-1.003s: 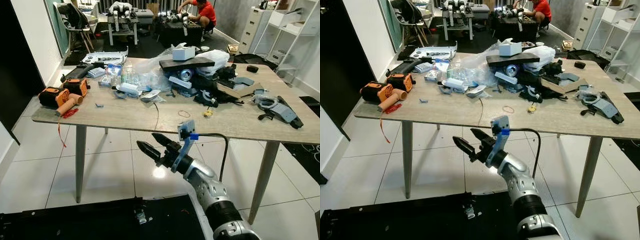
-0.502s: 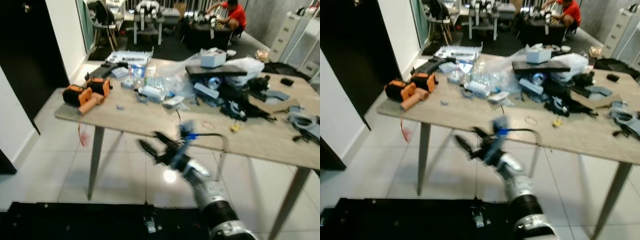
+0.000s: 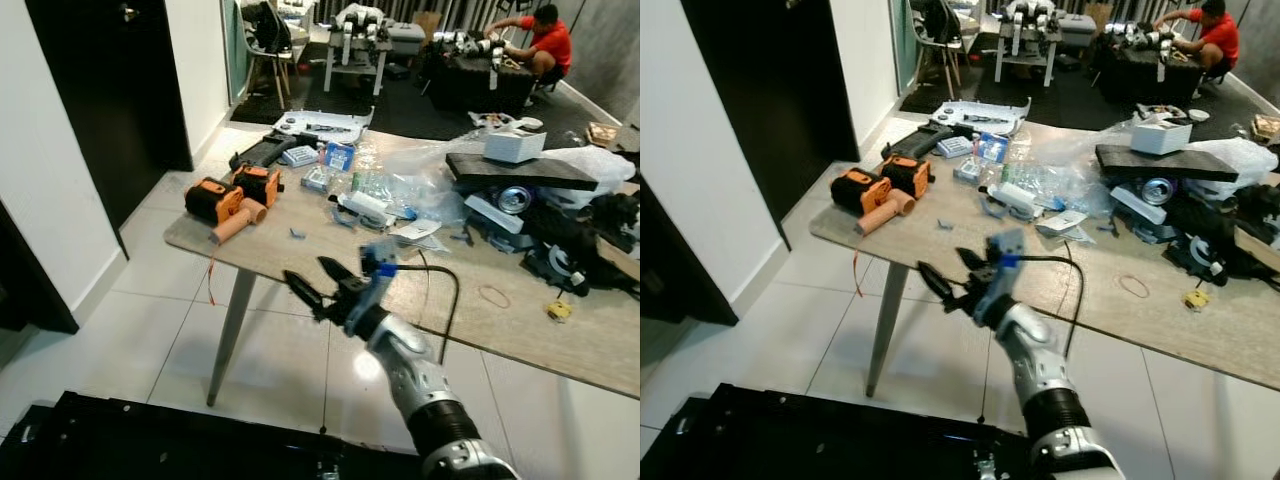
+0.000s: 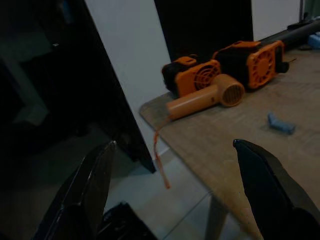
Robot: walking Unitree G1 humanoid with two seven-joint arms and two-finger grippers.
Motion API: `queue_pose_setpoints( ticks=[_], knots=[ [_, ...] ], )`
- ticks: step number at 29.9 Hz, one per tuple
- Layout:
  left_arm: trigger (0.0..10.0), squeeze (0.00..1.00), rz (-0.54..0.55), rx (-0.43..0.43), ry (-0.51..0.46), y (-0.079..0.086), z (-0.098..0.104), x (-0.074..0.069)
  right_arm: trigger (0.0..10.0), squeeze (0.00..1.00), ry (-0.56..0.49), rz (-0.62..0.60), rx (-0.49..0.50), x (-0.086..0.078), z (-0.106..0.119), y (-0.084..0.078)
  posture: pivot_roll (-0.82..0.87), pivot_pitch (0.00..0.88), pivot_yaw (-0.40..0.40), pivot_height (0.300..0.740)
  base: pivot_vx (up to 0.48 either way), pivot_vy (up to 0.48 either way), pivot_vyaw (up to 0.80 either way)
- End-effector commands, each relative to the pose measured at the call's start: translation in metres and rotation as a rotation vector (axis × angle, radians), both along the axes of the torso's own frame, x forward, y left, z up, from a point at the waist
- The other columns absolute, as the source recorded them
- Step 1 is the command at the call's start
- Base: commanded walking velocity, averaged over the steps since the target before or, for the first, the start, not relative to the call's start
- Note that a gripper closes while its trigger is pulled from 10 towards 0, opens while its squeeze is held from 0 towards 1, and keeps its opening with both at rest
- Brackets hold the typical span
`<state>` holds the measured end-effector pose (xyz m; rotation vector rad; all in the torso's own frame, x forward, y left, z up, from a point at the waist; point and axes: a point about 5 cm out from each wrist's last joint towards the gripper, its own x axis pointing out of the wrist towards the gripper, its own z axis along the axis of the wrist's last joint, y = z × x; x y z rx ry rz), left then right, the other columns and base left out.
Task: Picking trash to rubbish bin
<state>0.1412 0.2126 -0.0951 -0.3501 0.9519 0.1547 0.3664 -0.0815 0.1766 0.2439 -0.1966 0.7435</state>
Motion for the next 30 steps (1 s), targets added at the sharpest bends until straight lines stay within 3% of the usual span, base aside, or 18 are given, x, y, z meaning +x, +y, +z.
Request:
queue_pose_setpoints(
  ticks=[1,9,20,27,30],
  knots=[
    [10.0,0.0,-0.013,-0.014,0.041,-0.004,-0.004,-0.01,10.0,0.0,-0.003,-0.036,-0.005,0.002,0.0,-0.006,-0.06,0.164,0.002,0.74,0.292,0.0,0.0],
    [10.0,0.0,-0.018,-0.017,0.04,-0.007,-0.005,-0.008,10.0,0.0,0.015,-0.081,-0.011,0.006,0.002,-0.009,-0.06,0.166,0.002,0.74,0.292,0.0,0.0],
    [10.0,0.0,-0.009,-0.015,0.052,-0.009,-0.007,-0.013,10.0,0.0,-0.014,-0.174,-0.016,0.014,0.014,-0.02,-0.06,0.172,0.0,0.74,0.178,0.0,-0.65],
    [10.0,0.0,-0.012,-0.015,0.057,-0.008,-0.008,-0.018,10.0,0.0,-0.068,-0.247,-0.103,0.021,0.025,-0.027,-0.05,0.187,-0.001,0.74,0.0,0.0,0.0],
    [10.0,0.0,-0.02,-0.014,0.069,-0.008,-0.009,-0.025,10.0,0.0,-0.11,-0.306,-0.209,0.03,0.036,-0.032,-0.05,0.204,-0.002,0.74,0.0,0.0,0.0]
  ],
)
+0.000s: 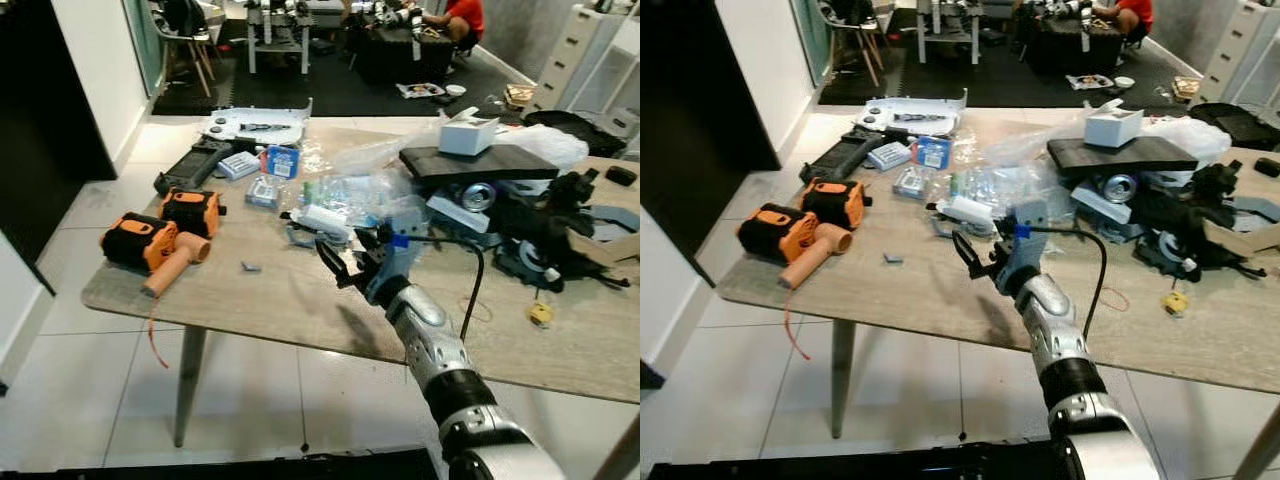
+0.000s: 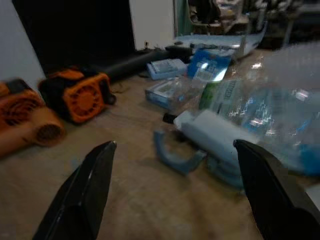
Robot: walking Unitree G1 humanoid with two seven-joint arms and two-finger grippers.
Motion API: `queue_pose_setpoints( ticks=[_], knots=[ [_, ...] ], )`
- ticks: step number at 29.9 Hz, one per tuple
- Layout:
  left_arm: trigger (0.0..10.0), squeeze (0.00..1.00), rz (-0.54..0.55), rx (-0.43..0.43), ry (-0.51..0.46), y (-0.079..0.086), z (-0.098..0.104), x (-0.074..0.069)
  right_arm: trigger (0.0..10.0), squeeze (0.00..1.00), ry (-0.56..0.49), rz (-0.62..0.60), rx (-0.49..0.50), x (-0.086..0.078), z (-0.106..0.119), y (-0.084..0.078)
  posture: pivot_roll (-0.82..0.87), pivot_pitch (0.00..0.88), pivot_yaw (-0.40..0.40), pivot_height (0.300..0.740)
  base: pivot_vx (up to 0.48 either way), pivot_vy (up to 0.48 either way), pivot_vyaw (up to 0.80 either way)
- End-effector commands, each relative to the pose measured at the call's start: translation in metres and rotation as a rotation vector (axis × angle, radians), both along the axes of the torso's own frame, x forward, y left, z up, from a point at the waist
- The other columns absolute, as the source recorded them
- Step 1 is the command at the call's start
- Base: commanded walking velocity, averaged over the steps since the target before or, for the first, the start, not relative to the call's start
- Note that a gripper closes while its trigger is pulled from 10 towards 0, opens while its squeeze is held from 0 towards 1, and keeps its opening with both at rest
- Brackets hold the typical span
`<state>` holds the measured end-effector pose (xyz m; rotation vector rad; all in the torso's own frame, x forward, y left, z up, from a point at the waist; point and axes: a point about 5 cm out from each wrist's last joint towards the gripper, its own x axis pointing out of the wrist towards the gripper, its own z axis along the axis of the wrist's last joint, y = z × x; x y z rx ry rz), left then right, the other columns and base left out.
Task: Picking trash to rubbish bin
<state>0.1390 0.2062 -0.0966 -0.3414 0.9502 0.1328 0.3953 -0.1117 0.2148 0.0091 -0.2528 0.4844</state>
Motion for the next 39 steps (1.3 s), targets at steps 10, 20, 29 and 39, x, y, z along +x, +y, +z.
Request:
queue_pose_setpoints(
  ticks=[10,20,29,39],
  knots=[
    [10.0,0.0,-0.004,-0.015,0.155,0.003,-0.018,-0.086,10.0,0.0,-0.106,-0.168,-0.271,0.017,0.038,-0.016,-0.01,0.315,-0.001,0.74,0.0,0.0,0.0],
    [10.0,0.0,0.017,-0.005,0.141,0.01,-0.017,-0.098,10.0,0.0,-0.136,-0.18,-0.406,0.023,0.057,-0.024,0.02,0.471,0.006,0.74,0.0,0.0,0.0],
    [10.0,0.0,0.037,0.059,-0.059,0.033,-0.001,-0.061,10.0,0.0,-0.209,-0.123,-0.377,0.023,0.087,-0.023,0.04,0.569,0.001,0.74,0.0,0.0,0.0],
    [10.0,0.0,0.046,0.141,-0.311,0.06,0.029,-0.012,10.0,0.0,-0.248,-0.102,-0.164,0.022,0.124,-0.023,0.03,0.603,-0.006,0.74,0.0,0.0,0.0]
  ],
)
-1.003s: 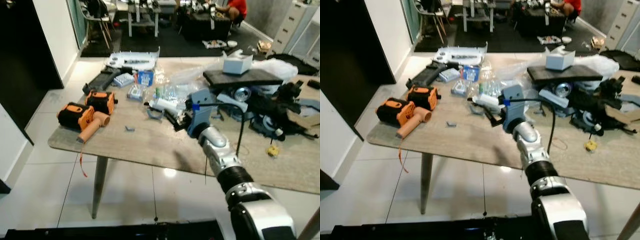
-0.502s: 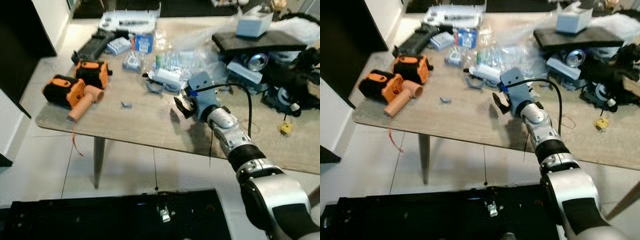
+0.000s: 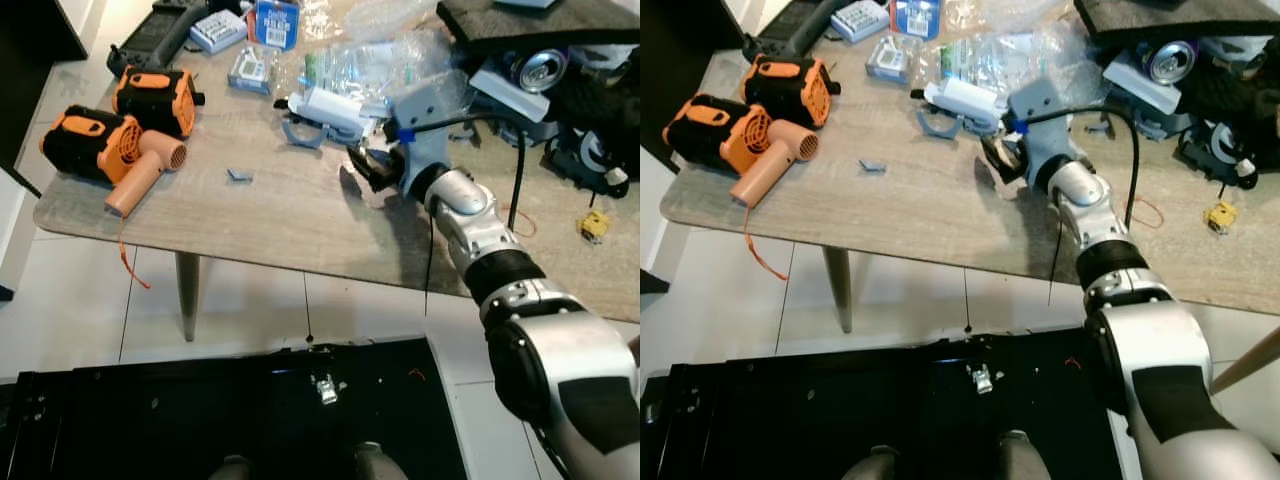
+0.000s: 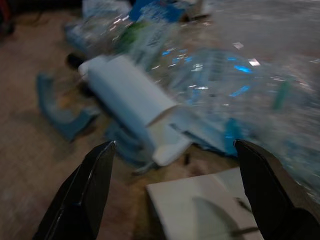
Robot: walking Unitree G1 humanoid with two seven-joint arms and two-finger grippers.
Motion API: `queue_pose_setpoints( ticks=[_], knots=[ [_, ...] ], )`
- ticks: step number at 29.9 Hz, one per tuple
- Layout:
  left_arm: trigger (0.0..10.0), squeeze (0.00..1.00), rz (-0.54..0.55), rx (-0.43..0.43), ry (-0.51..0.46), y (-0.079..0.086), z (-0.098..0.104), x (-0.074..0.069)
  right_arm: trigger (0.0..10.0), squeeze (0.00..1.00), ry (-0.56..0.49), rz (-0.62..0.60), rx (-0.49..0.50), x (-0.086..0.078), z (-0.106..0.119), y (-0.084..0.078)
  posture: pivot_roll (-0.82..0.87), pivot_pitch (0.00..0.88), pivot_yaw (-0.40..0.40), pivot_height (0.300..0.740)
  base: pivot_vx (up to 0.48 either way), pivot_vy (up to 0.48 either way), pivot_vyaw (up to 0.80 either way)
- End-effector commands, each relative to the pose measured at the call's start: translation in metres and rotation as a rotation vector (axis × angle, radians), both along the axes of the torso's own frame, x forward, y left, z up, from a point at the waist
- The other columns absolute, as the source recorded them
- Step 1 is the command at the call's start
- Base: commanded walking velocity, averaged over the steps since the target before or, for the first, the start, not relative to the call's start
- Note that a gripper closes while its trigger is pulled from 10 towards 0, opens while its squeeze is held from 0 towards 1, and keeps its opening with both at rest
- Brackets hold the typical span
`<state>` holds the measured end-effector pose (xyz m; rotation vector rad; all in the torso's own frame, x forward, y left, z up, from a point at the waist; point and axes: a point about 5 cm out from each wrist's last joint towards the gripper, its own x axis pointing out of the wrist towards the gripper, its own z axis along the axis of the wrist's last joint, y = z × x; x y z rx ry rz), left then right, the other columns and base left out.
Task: Picking trash to rubbish bin
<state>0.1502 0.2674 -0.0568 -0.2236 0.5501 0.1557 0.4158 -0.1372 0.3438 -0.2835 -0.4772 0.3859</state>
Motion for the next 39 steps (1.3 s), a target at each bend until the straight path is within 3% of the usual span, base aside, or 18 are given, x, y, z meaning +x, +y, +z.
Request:
queue_pose_setpoints(
  ticks=[1,4,15,16,17,18,19,27,39],
  knots=[
    [10.0,0.0,0.024,-0.02,0.073,-0.001,-0.011,-0.023,10.0,0.0,0.037,0.026,0.047,0.001,-0.005,0.002,0.03,0.603,-0.006,0.74,0.0,0.0,0.0],
    [10.0,0.0,0.013,-0.028,0.064,-0.009,-0.013,-0.024,10.0,0.0,0.061,0.091,0.128,0.001,-0.004,0.015,0.03,0.607,-0.008,0.74,0.0,0.0,0.0],
    [10.0,0.0,0.013,-0.048,0.073,-0.017,-0.017,-0.042,10.0,0.0,0.095,0.13,0.198,0.002,0.0,0.039,0.06,0.624,-0.013,0.74,0.0,0.0,0.0],
    [10.0,0.0,0.015,-0.048,0.074,-0.017,-0.017,-0.044,7.9,0.0,0.103,0.119,0.202,0.002,0.002,0.042,0.06,0.628,-0.015,0.74,0.0,0.0,0.0],
    [10.0,0.0,0.015,-0.047,0.073,-0.016,-0.017,-0.044,7.9,0.0,0.107,0.113,0.204,0.003,0.003,0.043,0.06,0.631,-0.016,0.74,0.0,0.0,0.0],
    [10.0,0.0,0.015,-0.047,0.073,-0.016,-0.017,-0.045,5.1,0.0,0.108,0.105,0.204,0.003,0.003,0.043,0.06,0.631,-0.016,0.74,0.0,0.0,0.0],
    [10.0,0.0,0.016,-0.047,0.072,-0.016,-0.017,-0.045,0.0,0.0,0.109,0.107,0.215,0.003,0.004,0.043,0.07,0.634,-0.017,0.74,0.0,0.0,0.0],
    [10.0,0.0,0.016,-0.049,0.056,-0.018,-0.015,-0.043,0.0,0.0,0.105,0.123,0.216,0.002,0.012,0.044,0.07,0.635,-0.022,0.74,0.0,0.0,0.0],
    [10.0,0.0,0.027,-0.063,0.057,-0.022,-0.016,-0.037,0.0,0.0,0.166,0.28,0.061,-0.003,0.007,0.07,0.04,0.611,-0.041,0.74,0.0,0.0,0.0]
  ],
)
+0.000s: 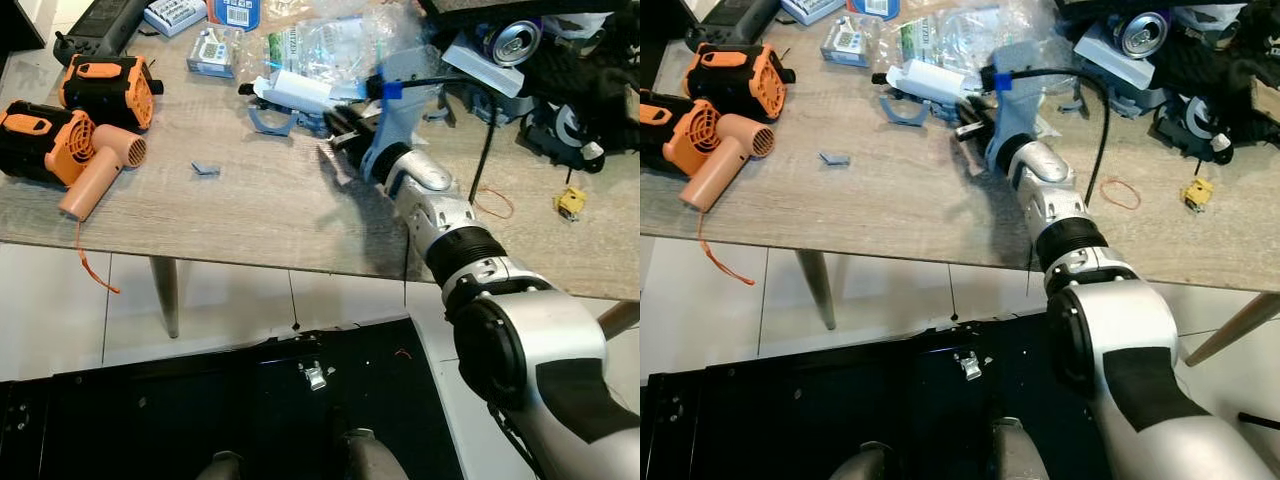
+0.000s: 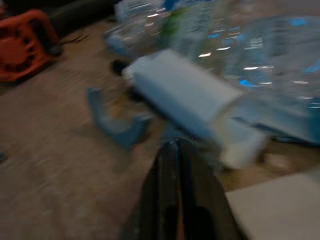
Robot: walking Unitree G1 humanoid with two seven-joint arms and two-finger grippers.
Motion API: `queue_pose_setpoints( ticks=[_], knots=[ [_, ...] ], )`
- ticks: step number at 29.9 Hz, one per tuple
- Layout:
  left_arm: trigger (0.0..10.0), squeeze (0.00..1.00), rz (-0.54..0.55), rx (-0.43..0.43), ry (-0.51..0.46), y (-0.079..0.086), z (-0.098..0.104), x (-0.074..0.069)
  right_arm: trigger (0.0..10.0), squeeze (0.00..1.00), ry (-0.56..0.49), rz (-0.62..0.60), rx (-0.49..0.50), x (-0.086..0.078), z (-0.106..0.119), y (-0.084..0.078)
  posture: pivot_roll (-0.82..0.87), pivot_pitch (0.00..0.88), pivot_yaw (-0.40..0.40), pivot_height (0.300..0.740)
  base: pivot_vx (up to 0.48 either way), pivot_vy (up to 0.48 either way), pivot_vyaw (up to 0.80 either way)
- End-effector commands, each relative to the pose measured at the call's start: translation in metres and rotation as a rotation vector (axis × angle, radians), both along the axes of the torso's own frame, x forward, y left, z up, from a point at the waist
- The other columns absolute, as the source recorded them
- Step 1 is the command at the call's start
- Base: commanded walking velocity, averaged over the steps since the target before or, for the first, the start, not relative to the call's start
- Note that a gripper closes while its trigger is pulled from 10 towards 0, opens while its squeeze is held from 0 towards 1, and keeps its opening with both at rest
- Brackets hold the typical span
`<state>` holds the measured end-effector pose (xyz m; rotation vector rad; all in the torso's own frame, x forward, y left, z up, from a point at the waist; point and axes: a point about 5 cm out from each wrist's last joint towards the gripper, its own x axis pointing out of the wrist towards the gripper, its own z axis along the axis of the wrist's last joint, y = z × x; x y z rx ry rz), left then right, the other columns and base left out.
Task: Picking trash to rubbish bin
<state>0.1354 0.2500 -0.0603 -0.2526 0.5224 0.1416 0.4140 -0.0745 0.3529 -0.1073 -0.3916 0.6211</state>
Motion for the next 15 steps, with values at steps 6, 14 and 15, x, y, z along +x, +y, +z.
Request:
queue_pose_setpoints(
  ticks=[6,14,15],
  knots=[
    [10.0,0.0,0.03,-0.041,0.092,-0.007,-0.014,-0.021,0.0,0.0,0.015,0.105,0.051,-0.004,0.008,0.008,0.04,0.599,-0.047,0.74,0.0,0.0,0.0],
    [10.0,0.0,0.034,-0.049,0.107,-0.01,-0.016,-0.021,10.0,0.86,-0.033,0.066,0.114,-0.004,0.025,-0.002,0.04,0.579,-0.049,0.74,0.0,0.0,0.0],
    [10.0,0.0,0.035,-0.051,0.109,-0.011,-0.017,-0.02,10.0,1.0,-0.054,-0.003,0.067,-0.003,0.026,-0.007,0.04,0.576,-0.049,0.74,0.0,0.0,0.0]
  ],
)
